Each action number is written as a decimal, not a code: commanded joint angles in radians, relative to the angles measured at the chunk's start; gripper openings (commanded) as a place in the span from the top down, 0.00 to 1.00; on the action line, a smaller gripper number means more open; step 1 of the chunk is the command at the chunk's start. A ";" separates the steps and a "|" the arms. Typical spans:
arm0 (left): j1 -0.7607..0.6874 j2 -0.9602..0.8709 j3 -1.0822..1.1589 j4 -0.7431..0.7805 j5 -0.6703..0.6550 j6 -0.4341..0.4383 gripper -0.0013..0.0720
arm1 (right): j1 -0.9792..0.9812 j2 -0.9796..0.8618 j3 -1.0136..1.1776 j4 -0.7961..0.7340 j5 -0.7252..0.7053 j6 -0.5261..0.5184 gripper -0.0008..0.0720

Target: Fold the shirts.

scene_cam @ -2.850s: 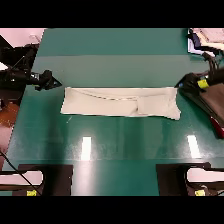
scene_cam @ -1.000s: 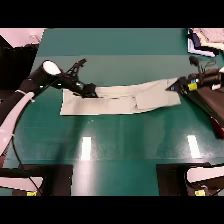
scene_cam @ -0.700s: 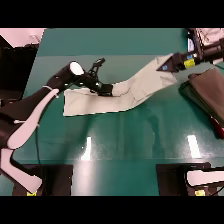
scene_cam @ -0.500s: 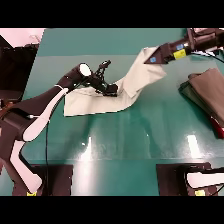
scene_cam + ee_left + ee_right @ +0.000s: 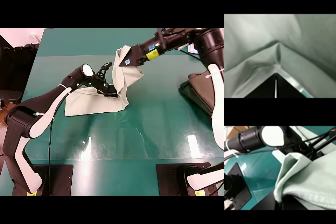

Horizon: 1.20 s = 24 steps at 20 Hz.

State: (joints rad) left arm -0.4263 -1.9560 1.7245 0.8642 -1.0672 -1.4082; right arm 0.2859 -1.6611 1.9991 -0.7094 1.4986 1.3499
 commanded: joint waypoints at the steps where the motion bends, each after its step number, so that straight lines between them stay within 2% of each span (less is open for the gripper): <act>1: 0.055 0.029 0.022 0.058 -0.098 0.009 0.95 | 0.019 -0.010 -0.025 -0.001 -0.016 -0.018 0.97; 8: 0.270 0.270 0.023 0.309 -0.291 0.029 0.95 | 0.051 -0.014 -0.024 0.000 -0.063 -0.017 0.97; 13: 0.421 0.427 0.023 0.367 -0.375 0.055 0.95 | 0.132 -0.079 -0.023 0.001 -0.099 -0.027 0.97; 16: 0.478 0.479 0.024 0.367 -0.396 0.055 0.95 | 0.198 -0.149 -0.023 0.003 -0.184 -0.058 0.97; 19: 0.491 0.492 0.024 0.359 -0.402 0.055 0.95 | 0.283 -0.229 -0.021 0.003 -0.364 -0.105 0.96; 20: 0.491 0.492 0.024 0.356 -0.409 0.054 0.95 | 0.317 -0.266 0.005 0.003 -0.409 -0.115 0.86; 21: 0.491 0.492 0.024 0.347 -0.410 0.054 0.95 | 0.347 -0.311 0.053 0.006 -0.430 -0.119 0.65; 23: 0.491 0.492 0.024 0.331 -0.414 0.055 0.95 | 0.405 -0.385 0.134 0.011 -0.503 -0.121 0.32; 24: 0.491 0.492 0.024 0.332 -0.422 0.055 0.95 | 0.423 -0.394 0.131 0.011 -0.530 -0.121 0.26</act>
State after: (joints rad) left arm 0.0582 -1.4704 1.7477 1.2068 -1.4715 -1.3548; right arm 0.6403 -1.9823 2.0758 -0.7013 1.0908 1.2453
